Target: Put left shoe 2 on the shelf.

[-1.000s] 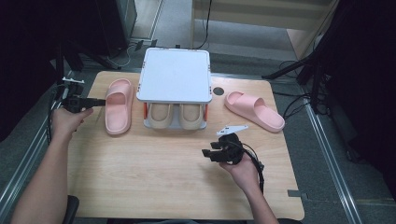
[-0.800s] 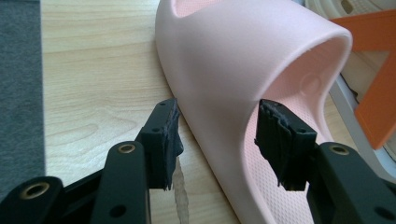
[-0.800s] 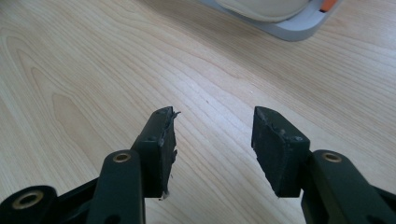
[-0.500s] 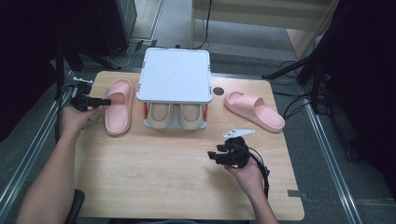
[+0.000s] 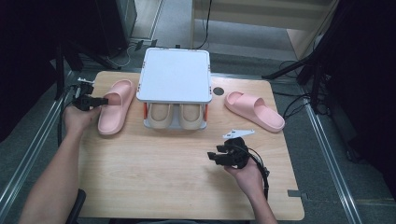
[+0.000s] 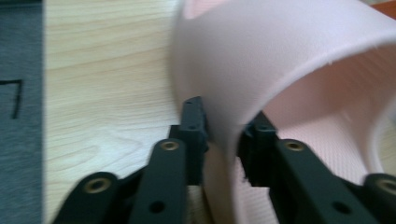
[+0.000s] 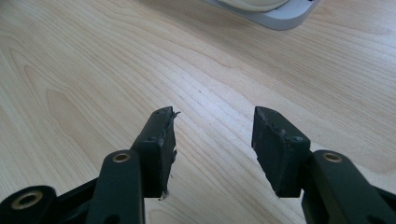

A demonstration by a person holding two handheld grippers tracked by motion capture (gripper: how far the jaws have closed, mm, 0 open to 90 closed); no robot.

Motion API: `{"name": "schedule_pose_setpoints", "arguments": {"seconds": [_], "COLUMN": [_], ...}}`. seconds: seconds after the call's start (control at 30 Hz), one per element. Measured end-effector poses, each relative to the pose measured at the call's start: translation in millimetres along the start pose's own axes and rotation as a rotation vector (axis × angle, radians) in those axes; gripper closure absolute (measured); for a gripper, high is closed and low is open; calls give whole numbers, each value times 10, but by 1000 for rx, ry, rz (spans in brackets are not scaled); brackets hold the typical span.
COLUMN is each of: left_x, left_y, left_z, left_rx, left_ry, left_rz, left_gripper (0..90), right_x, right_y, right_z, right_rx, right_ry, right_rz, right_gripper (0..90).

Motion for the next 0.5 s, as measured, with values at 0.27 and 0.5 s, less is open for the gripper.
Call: {"name": "schedule_pose_setpoints", "arguments": {"seconds": [0.27,0.5], "left_x": [8,-35], "left_y": [40,112], "left_z": [32,44], "left_rx": [68,33], "left_ry": [69,116], "left_rz": [36,77], "left_gripper": [837,839], "right_x": [-22,-53], "right_y": [-28,-42], "right_z": [6,19], "right_rx": [-8,-14], "right_ry": [5,10], "right_rz": [2,-2], "right_gripper": [500,501]}}
Point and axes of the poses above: each handheld gripper's, and its own axes: y roughly backward along the jaws, x roughly out of its underside, z roughly to its left, the point moved 5 cm from there along -y, roughly forward along the jaws, and after that the axes turned 7 degrees about -x, right-handed, at the moved point
